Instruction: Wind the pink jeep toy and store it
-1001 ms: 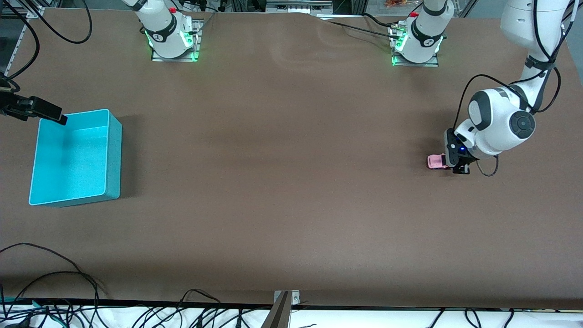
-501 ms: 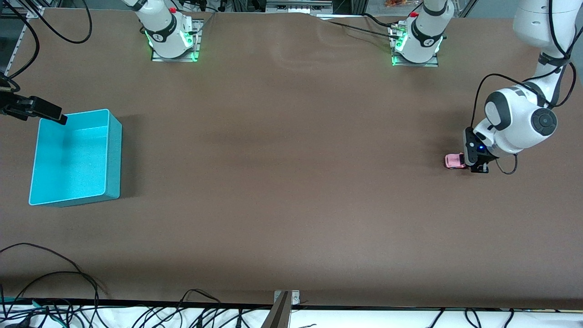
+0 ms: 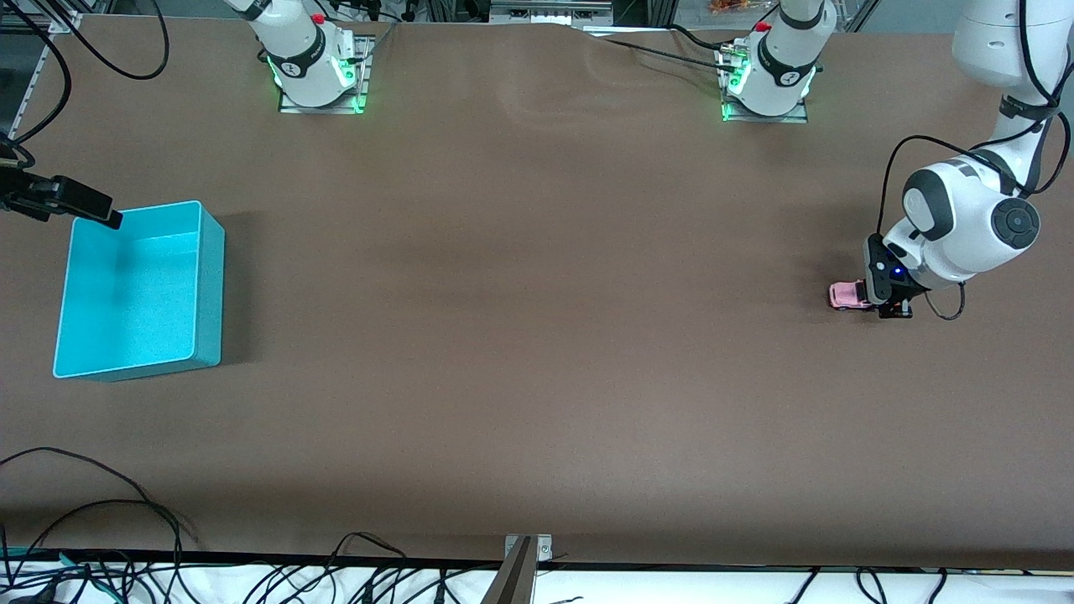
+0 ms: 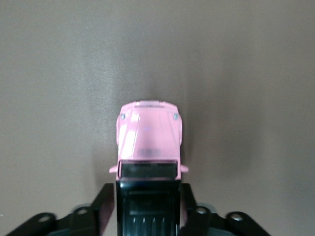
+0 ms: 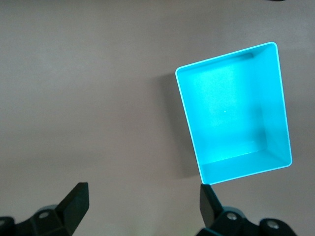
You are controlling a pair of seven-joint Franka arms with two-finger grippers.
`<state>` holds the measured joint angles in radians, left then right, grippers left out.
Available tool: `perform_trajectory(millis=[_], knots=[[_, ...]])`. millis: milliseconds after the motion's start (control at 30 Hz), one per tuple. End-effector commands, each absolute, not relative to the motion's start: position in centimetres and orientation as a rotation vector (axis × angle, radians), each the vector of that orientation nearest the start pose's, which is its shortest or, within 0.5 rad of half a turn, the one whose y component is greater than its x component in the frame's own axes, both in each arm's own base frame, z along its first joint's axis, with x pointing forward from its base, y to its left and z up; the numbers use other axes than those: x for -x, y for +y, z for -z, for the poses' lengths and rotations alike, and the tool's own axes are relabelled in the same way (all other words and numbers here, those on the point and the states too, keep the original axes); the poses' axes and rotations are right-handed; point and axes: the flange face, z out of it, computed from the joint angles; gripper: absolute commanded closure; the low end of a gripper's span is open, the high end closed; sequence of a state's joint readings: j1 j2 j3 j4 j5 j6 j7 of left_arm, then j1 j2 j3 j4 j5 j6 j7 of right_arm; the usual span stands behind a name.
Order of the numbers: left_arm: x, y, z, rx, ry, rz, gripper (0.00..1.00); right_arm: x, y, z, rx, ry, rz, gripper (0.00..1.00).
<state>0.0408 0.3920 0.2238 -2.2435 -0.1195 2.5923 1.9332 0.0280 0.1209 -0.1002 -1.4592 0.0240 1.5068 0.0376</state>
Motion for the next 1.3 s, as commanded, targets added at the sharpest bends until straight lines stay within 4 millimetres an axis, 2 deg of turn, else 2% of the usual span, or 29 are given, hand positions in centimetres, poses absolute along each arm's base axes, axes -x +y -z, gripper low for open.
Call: perform_trajectory(millis=[0,300,601,734,868,1268], knots=[[-53.3,14.5,-19.7,2.213,2.242,-0.034,0.00,-57.9,-3.8,-61.1,3.127,0.157,-0.117,0.00],[-55.9,13.5,-23.7,2.203,2.277,-0.001,0.00,-57.9,-4.0,-61.1,3.127,0.161,-0.116,0.00],[-57.5,12.8,-30.4,2.163,2.275,0.077,0.00,-57.7,-3.9,-60.9,3.125,0.164,-0.150,0.00],[-57.6,12.2,-31.8,2.146,2.283,0.098,0.00,-57.7,-3.9,-60.9,3.125,0.164,-0.150,0.00],[-58.4,12.6,-33.4,2.134,2.253,0.129,0.00,-57.7,-3.9,-60.8,3.126,0.164,-0.153,0.00],[-58.3,14.2,-35.5,2.125,2.207,0.152,0.00,-57.9,-3.7,-60.7,3.130,0.160,-0.151,0.00]])
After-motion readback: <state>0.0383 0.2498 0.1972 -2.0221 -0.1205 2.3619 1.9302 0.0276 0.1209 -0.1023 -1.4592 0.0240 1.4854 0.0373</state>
